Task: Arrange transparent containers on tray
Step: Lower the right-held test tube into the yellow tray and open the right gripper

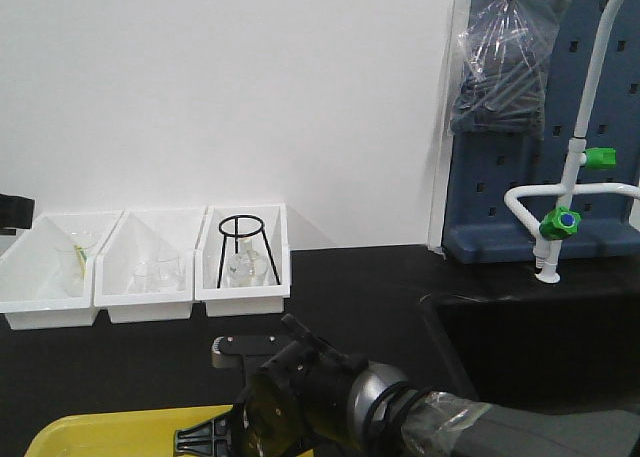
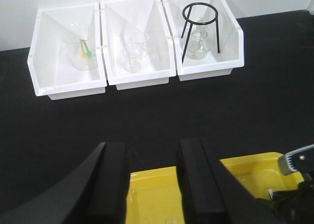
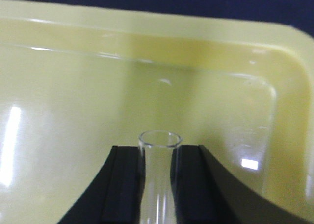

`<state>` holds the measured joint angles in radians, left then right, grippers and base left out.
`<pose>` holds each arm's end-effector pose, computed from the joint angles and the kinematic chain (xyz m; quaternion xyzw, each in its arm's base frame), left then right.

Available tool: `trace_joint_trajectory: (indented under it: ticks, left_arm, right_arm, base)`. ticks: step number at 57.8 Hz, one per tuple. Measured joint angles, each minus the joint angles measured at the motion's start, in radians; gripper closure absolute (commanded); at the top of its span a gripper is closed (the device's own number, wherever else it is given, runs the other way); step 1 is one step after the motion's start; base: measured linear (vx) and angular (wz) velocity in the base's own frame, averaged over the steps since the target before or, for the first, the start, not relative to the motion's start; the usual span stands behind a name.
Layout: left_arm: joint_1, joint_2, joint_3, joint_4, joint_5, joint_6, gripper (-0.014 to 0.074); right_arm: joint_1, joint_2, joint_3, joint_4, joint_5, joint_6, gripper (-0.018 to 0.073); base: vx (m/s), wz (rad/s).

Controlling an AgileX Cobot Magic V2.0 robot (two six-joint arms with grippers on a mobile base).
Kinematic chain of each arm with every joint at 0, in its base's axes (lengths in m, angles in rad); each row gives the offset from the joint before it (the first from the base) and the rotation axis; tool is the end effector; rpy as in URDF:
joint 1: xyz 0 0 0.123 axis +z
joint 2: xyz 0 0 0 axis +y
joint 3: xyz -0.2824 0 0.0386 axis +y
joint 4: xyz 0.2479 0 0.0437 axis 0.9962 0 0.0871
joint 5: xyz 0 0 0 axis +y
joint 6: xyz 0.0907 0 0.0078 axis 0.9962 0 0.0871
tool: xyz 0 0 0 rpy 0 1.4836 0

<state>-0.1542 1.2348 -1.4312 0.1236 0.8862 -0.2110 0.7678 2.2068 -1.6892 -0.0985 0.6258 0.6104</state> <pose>0.2511 -0.0302 0.4424 -0.0128 0.8834 -0.0248 0.4678 0.3494 0.3301 0.1635 -0.1071 0.9605 0.1322 0.2204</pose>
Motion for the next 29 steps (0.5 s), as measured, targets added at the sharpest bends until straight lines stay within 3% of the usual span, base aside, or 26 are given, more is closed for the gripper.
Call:
trace_joint_trajectory:
  ticks: [18,29]
  left_arm:
    - [0.000,0.000,0.000,0.000,0.005,0.000,0.0217]
    - [0.000,0.000,0.000,0.000,0.005,0.000,0.0217]
  right_arm:
    - [0.000,0.053,-0.006,0.005,-0.054,0.000,0.0505]
    - [0.000,0.058,-0.010,0.003,-0.063,0.000,0.0325]
  base:
    - [0.00,0.00]
    - [0.00,0.00]
